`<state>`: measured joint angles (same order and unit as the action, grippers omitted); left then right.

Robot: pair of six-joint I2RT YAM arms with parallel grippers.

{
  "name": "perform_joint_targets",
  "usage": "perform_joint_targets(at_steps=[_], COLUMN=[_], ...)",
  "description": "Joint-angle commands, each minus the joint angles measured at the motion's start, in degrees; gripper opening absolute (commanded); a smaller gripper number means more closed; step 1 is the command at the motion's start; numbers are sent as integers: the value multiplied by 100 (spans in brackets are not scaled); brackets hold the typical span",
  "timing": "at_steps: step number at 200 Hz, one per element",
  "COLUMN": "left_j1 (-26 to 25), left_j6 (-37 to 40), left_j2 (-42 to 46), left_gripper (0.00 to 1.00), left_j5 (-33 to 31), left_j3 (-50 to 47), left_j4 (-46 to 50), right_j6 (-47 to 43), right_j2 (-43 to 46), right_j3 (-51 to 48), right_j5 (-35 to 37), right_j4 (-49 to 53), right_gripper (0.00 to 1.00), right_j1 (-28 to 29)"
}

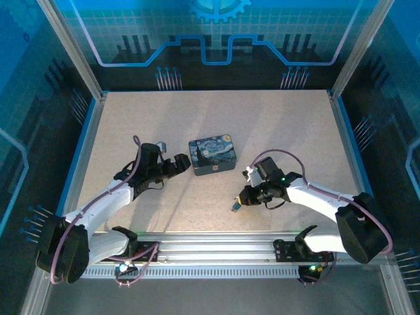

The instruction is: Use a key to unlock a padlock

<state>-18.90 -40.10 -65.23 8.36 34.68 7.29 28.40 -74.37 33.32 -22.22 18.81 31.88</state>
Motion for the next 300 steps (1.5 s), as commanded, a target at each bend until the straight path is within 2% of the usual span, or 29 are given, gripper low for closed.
perform_joint_targets(at_steps=[1,133,300], left_j1=[53,54,61], left_j6=[134,107,128], left_j2=[-25,-191,284], left_gripper=[99,99,99], left_j5=[60,113,-49], left_j3=[118,145,110], left_j4=[129,69,308], right_j6=[-67,-22,87], right_j2=[-137,-827,-391], right_j3=[130,300,263], right_j5=[-124,-283,6], right_j4=[-105,-306,-273], right_gripper=[1,6,26], right_j1=[55,20,-6])
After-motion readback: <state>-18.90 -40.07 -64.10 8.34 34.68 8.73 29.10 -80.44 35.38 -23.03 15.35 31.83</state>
